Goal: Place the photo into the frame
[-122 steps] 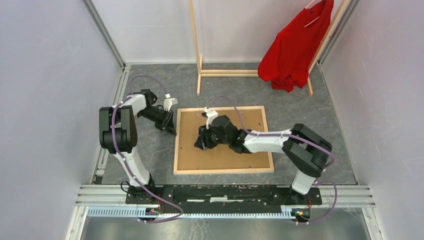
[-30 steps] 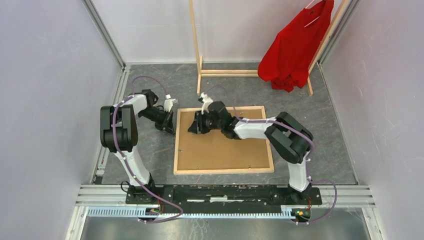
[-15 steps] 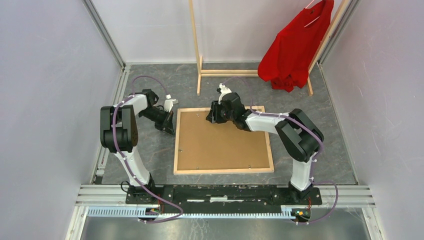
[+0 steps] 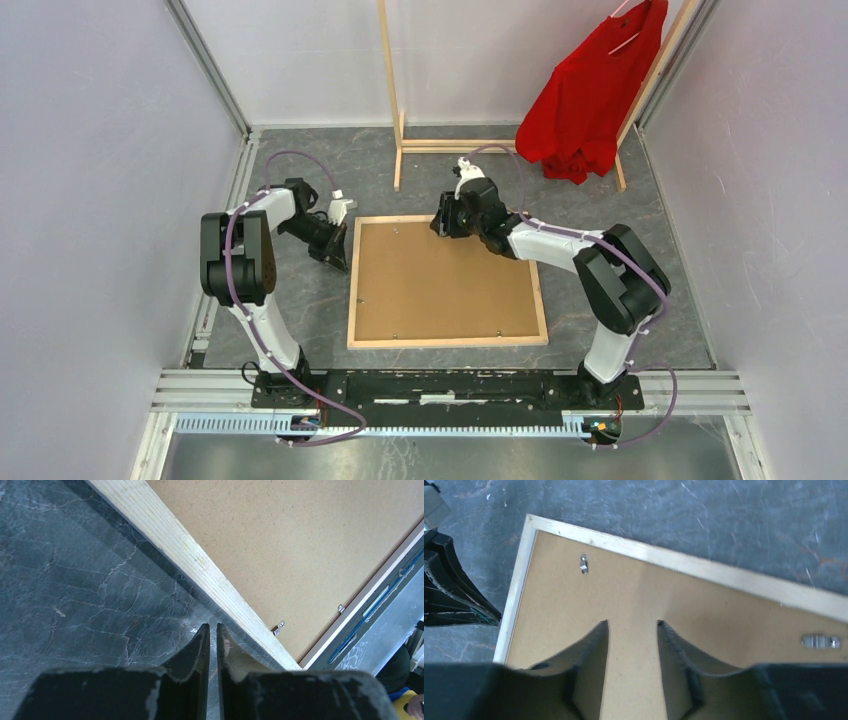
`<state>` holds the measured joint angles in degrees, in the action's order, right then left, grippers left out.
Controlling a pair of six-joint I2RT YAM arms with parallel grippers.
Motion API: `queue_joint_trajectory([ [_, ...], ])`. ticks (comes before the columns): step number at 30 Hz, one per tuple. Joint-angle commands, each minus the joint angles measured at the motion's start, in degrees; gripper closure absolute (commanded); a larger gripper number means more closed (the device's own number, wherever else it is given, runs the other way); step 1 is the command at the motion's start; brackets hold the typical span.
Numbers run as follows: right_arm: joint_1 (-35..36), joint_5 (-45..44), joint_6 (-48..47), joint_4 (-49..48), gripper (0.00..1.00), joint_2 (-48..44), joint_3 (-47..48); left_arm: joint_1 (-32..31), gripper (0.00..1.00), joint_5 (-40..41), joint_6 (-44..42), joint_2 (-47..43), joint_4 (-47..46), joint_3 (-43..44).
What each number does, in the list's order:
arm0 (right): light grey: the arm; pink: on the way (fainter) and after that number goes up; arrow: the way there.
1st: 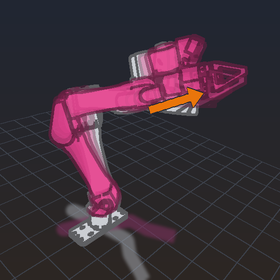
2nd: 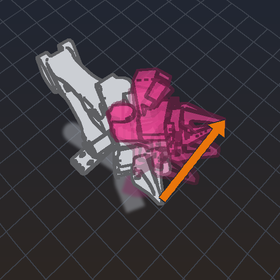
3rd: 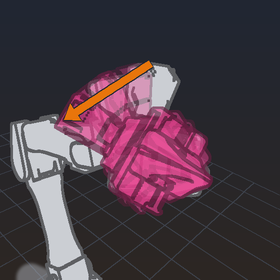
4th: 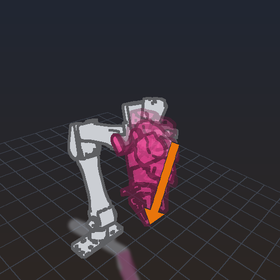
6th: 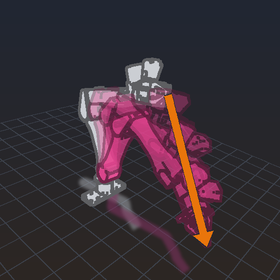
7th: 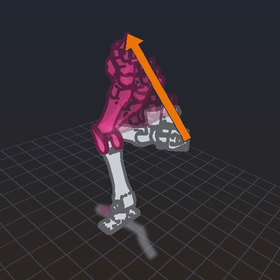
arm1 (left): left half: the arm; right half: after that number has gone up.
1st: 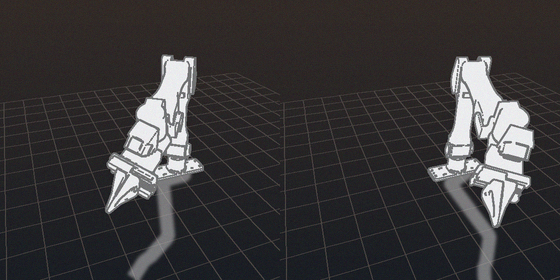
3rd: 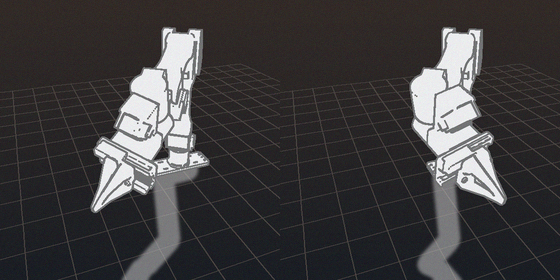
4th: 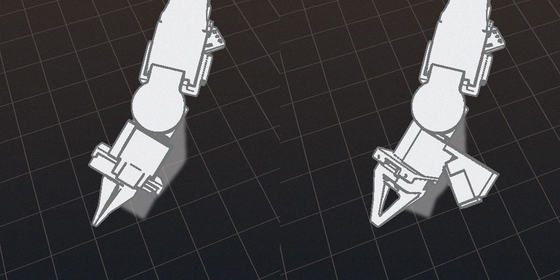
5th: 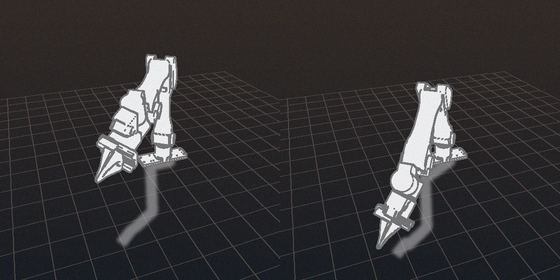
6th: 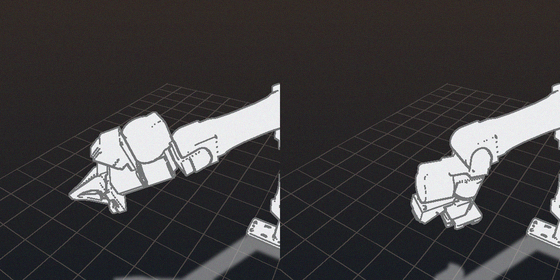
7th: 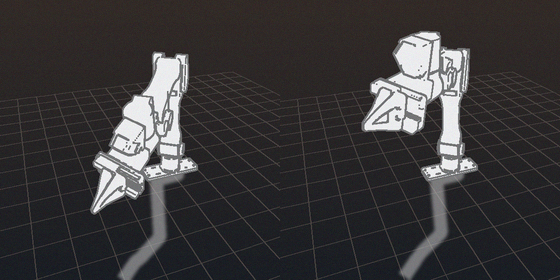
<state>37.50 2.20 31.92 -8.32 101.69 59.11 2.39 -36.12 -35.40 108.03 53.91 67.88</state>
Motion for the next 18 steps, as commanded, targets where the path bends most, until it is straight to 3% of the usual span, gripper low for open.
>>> queue_joint_trajectory([
  [1, 2.4, 1.3, -0.3, -2.8, 0.62, 3.8, 5.3, -0.6, 0.83, -1.2, -2.2, -2.5, 0.5, 0.2],
  [4, 5.3, 0.7, -2.8, -0.5, 0.81, 9.8, 13.2, -0.6, 0.83, -2.3, -1.4, -3.0, 0.5, 0.7],
  [6, 6.4, 1.0, -3.8, 1.3, 0.88, 13.6, 18.6, -0.7, 0.83, -2.7, -1.2, -3.3, 0.5, 0.8],
  [12, 8.4, 1.5, -3.7, 3.9, 0.91, 20.5, 27.2, -0.7, 0.83, -2.6, -1.4, -2.9, 0.4, 0.7],
  [18, 8.3, 1.3, -3.4, 5.5, 0.93, 23.9, 29.7, -0.7, 0.83, -2.7, -1.6, -2.5, 0.5, 0.7],
])
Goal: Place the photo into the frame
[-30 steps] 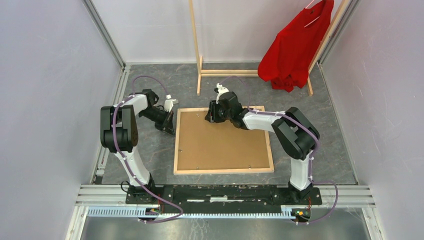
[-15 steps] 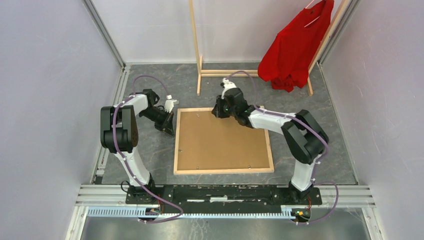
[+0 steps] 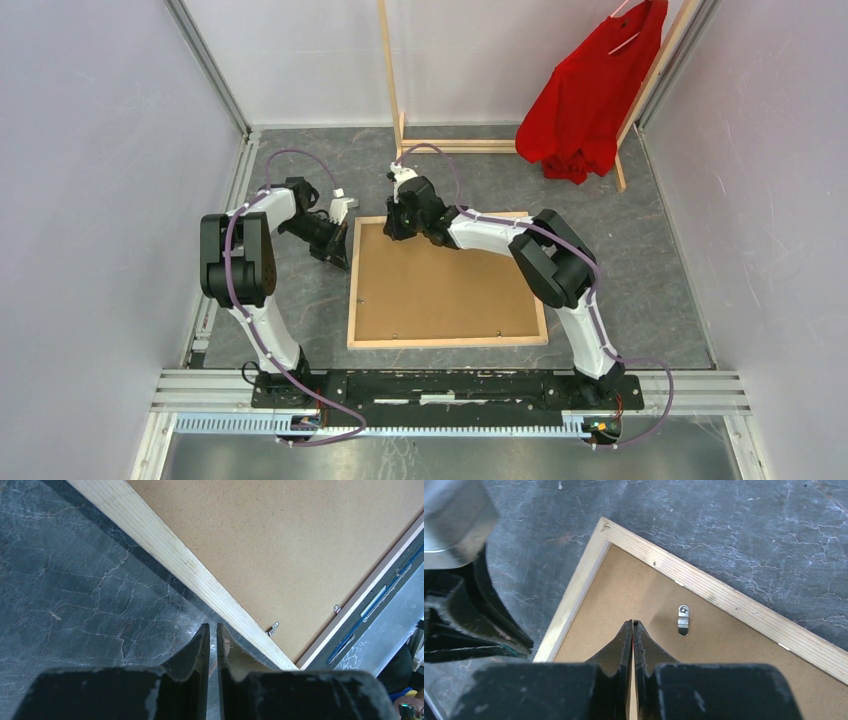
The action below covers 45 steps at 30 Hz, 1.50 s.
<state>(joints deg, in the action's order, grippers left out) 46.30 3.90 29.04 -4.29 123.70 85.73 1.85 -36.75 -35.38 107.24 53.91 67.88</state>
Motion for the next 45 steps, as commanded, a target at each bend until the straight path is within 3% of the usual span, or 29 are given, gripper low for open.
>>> queue_joint_trajectory([
  [1, -0.4, -0.4, -0.7, 1.7, 0.94, 2.2, 3.2, -0.2, 0.83, -1.8, -1.7, -1.9, 0.5, 0.8],
  [38, -3.2, -4.4, -2.4, 2.0, 0.99, 3.7, 3.2, -0.4, 0.83, -1.0, -2.0, -1.9, 0.5, 0.4],
  [45, -4.1, -4.5, -2.3, -0.3, 1.00, -0.2, -2.6, -0.4, 0.84, -1.1, -2.1, -2.0, 0.5, 0.5],
])
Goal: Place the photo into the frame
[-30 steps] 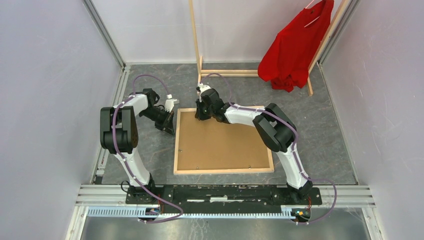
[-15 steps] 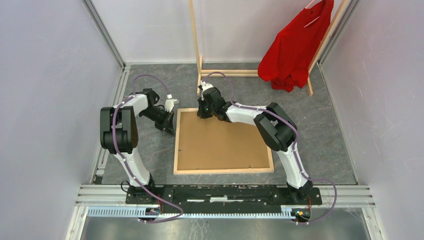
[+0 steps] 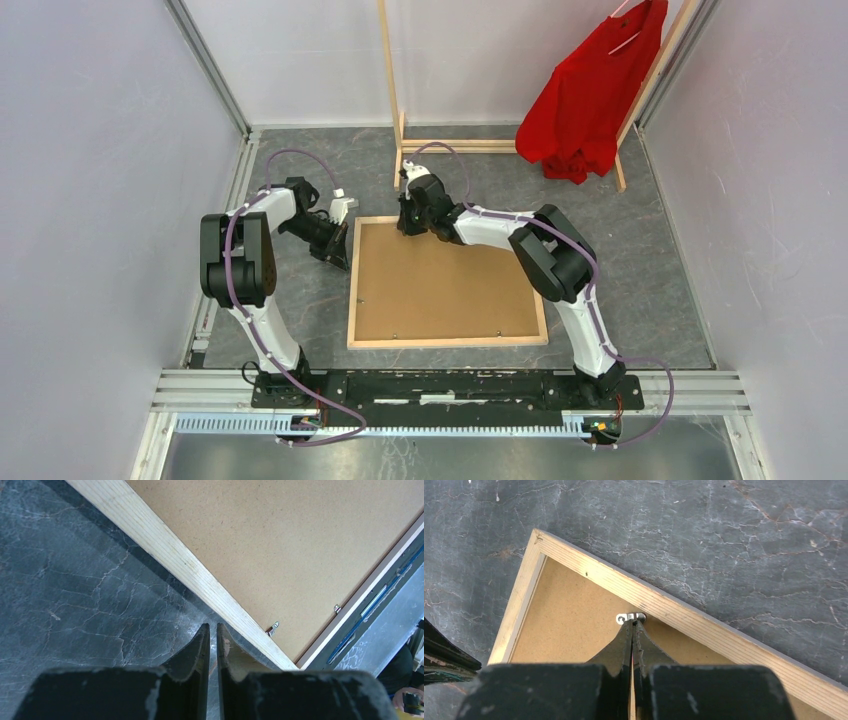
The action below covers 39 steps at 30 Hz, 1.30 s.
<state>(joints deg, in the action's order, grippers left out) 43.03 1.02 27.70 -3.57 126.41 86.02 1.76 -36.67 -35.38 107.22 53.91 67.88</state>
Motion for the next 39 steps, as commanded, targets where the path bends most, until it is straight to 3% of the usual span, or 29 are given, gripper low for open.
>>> queue_joint_trajectory([
  [1, -0.8, -1.6, -0.9, -1.3, 1.00, -3.0, -3.3, -0.3, 0.84, -1.3, -2.0, -2.0, 0.4, 0.5],
  [39, -1.4, 4.5, 8.3, -8.0, 1.00, 1.8, -1.8, -1.1, 0.84, -1.4, -2.2, -1.2, 0.5, 0.9],
])
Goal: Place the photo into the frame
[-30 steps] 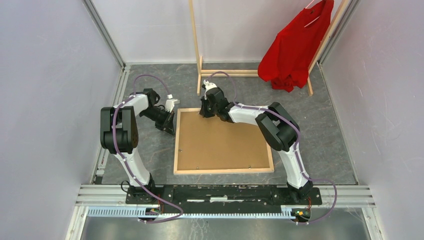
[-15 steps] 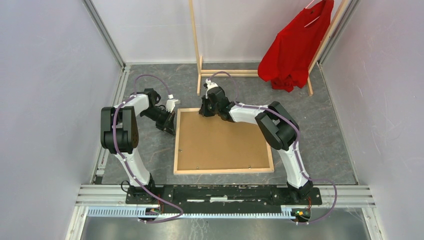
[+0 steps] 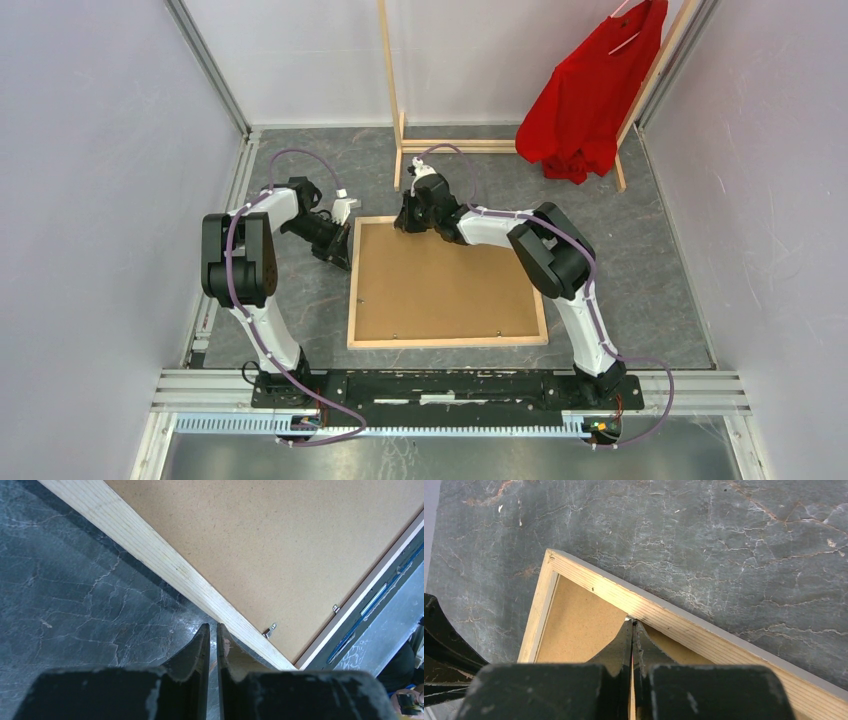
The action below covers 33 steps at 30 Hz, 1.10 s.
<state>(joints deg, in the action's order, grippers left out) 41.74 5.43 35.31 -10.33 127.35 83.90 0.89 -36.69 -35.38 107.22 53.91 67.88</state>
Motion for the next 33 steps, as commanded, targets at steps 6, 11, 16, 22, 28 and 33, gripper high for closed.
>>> queue_joint_trajectory([
  [6, -1.2, -4.1, -1.1, -1.2, 1.00, -4.2, -4.3, -0.2, 0.84, -0.8, -2.6, -1.6, 0.5, 0.5],
  [11, -2.6, -6.4, -2.8, -0.6, 1.00, -9.5, -8.2, -0.2, 0.84, -0.8, -2.4, -1.9, 0.5, 0.6],
  [16, -5.5, -9.3, -3.6, -0.4, 0.97, -18.2, -17.3, -0.2, 0.84, -0.5, -2.3, -2.5, 0.5, 0.7],
  [22, -12.0, -11.5, -2.3, -0.5, 0.91, -29.4, -31.3, -0.2, 0.84, -0.7, -2.3, -2.3, 0.5, 0.7],
  [28, -18.4, -9.6, -1.8, -3.7, 0.91, -33.7, -40.6, -0.2, 0.84, -0.4, -2.3, -2.3, 0.5, 0.8],
  [33, -18.9, -7.2, -1.9, -4.8, 0.93, -32.3, -40.2, -0.2, 0.84, -0.2, -2.1, -2.2, 0.4, 1.1],
])
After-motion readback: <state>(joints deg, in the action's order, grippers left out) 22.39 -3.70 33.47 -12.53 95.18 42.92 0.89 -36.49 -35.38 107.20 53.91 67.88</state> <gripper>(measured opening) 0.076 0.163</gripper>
